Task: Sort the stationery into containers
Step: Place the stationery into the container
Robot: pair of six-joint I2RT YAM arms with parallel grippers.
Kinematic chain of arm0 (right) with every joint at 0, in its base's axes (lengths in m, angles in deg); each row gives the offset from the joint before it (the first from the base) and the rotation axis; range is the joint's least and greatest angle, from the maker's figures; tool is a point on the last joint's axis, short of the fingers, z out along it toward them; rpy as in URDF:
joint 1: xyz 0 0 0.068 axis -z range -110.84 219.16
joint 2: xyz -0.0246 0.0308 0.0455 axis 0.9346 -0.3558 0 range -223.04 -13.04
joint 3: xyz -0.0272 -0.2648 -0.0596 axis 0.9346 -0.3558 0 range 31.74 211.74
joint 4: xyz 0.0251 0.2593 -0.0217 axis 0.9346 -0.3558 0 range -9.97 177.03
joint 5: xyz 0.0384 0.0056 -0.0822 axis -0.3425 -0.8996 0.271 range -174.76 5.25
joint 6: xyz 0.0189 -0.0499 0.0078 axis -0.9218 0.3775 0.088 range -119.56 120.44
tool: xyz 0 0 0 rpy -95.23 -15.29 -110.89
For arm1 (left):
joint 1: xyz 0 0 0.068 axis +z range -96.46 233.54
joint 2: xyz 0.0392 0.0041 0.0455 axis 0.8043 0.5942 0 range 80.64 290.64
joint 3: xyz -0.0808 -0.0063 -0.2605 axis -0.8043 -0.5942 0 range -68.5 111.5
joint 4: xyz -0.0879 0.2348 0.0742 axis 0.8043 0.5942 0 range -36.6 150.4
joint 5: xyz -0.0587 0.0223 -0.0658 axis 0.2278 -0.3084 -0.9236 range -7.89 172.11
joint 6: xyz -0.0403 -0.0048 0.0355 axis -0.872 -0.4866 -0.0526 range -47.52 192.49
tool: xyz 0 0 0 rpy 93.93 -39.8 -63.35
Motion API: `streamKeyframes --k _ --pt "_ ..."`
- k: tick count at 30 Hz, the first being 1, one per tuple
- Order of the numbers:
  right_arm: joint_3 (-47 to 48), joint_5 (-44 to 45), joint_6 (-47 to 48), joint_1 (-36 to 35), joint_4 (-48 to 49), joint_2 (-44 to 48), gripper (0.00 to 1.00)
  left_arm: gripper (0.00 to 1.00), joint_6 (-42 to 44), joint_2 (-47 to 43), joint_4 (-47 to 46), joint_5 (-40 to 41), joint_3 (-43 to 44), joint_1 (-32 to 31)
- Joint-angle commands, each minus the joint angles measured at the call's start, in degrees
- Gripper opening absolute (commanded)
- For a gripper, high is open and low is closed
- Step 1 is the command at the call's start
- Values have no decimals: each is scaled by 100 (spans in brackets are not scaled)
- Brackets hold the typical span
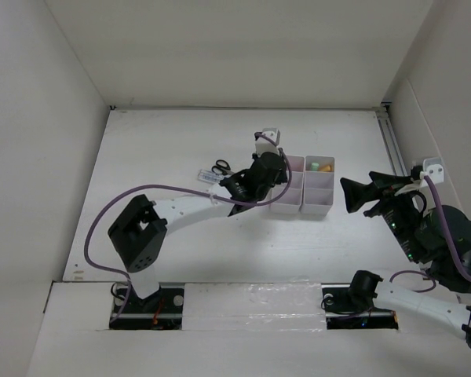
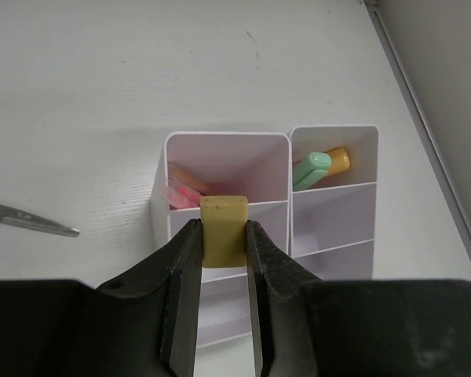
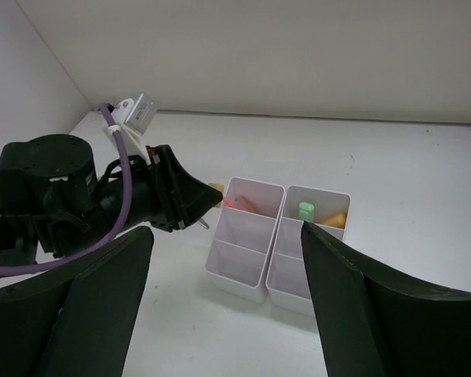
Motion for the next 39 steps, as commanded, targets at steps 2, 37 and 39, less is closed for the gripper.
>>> streamKeyframes --k 2,37,39 --pt "129 45 69 49 201 -1 82 0 47 71 -337 -376 384 -24" --pt "129 -17 122 49 201 104 82 9 47 1064 -117 -402 797 -156" --pt "129 -17 122 49 201 104 82 18 47 1064 -65 -402 797 -156"
